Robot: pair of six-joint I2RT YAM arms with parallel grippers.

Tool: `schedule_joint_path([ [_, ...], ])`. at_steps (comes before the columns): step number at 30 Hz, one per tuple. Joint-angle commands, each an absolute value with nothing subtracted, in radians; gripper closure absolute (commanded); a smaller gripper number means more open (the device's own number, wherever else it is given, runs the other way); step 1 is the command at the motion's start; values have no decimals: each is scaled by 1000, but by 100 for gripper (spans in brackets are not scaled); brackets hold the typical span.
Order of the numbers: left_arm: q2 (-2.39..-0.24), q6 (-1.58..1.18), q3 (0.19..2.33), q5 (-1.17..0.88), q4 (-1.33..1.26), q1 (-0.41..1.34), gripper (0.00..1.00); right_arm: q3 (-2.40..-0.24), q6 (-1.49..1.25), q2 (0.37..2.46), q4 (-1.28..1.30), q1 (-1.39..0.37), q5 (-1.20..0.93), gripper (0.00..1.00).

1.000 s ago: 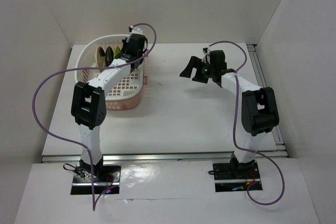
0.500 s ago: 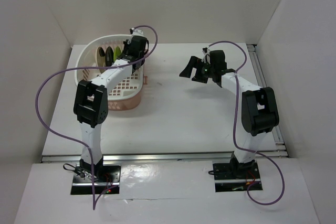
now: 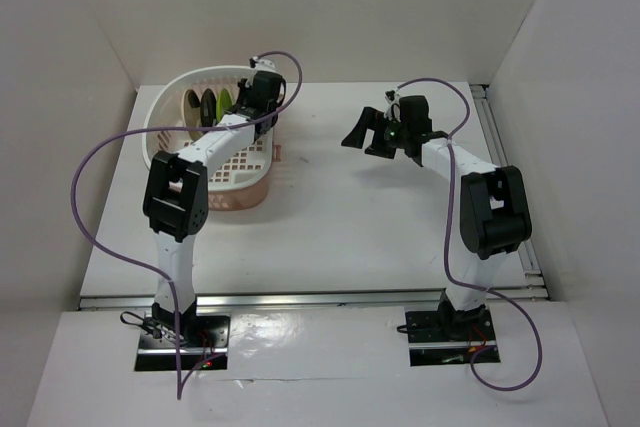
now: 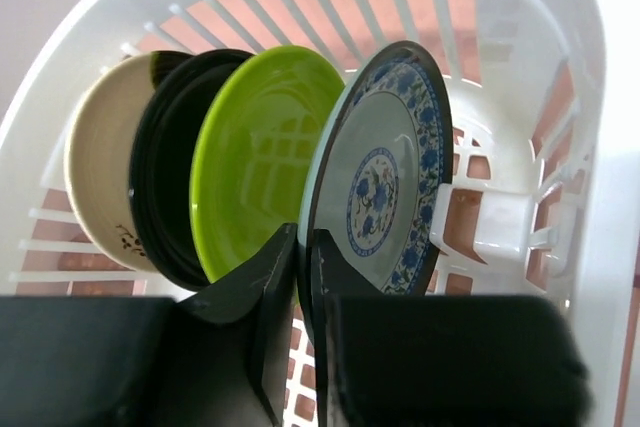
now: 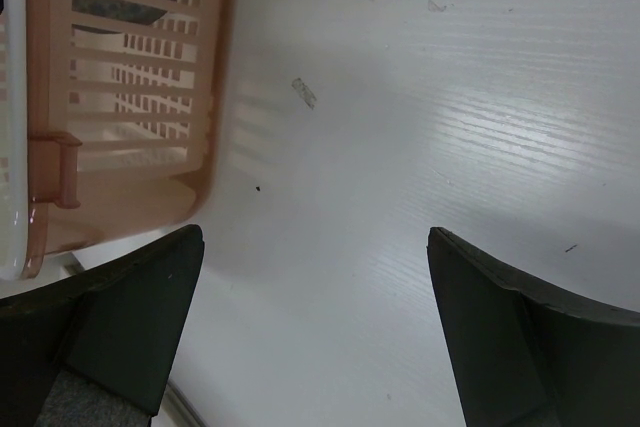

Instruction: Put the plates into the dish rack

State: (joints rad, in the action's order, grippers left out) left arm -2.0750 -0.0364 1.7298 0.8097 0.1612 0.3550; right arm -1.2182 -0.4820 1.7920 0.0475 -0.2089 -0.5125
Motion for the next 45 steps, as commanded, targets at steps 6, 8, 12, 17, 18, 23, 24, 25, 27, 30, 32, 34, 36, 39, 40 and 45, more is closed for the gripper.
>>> schedule_joint_path([
  [6,-2102,-75,1775,785,185,350,60,-1233,-486,1796,-6,-212,-535,0],
  [8,-2102,-75,1775,785,186,350,55,-1233,-486,1796,-6,-212,-544,0],
  [12,-2102,-75,1775,776,186,350,46,-1233,-486,1805,-6,-212,-554,0],
  [17,-2071,-84,1784,756,186,350,44,-1243,-486,1815,-6,-212,-563,0],
  [18,-2071,-84,1784,756,186,350,40,-1243,-486,1815,-6,-212,-563,0],
  [23,-2034,-84,1784,736,195,350,27,-1243,-495,1833,-15,-212,-572,0],
  [24,-2034,-84,1793,736,195,350,27,-1243,-495,1833,-15,-212,-572,0],
  [25,-2034,-84,1793,736,195,350,25,-1243,-495,1833,-15,-212,-572,0],
  [27,-2034,-84,1802,736,195,350,23,-1243,-495,1833,-25,-212,-581,0],
  [30,-2005,-106,1802,687,219,350,23,-1252,-495,1833,-25,-212,-581,0],
  [32,-1985,-118,1802,660,219,350,23,-1252,-505,1833,-25,-212,-581,0],
  [34,-1970,-118,1802,660,219,350,23,-1243,-505,1833,-34,-212,-581,0],
  [36,-1947,-118,1802,650,228,350,23,-1243,-515,1833,-34,-212,-591,0],
  [39,-1913,-127,1802,650,238,350,23,-1243,-515,1822,-34,-212,-591,0],
  [40,-1901,-127,1802,650,238,350,22,-1233,-515,1822,-34,-212,-591,0],
  [45,-1783,-146,1793,592,291,360,9,-1276,-460,1799,58,-221,-488,0],
])
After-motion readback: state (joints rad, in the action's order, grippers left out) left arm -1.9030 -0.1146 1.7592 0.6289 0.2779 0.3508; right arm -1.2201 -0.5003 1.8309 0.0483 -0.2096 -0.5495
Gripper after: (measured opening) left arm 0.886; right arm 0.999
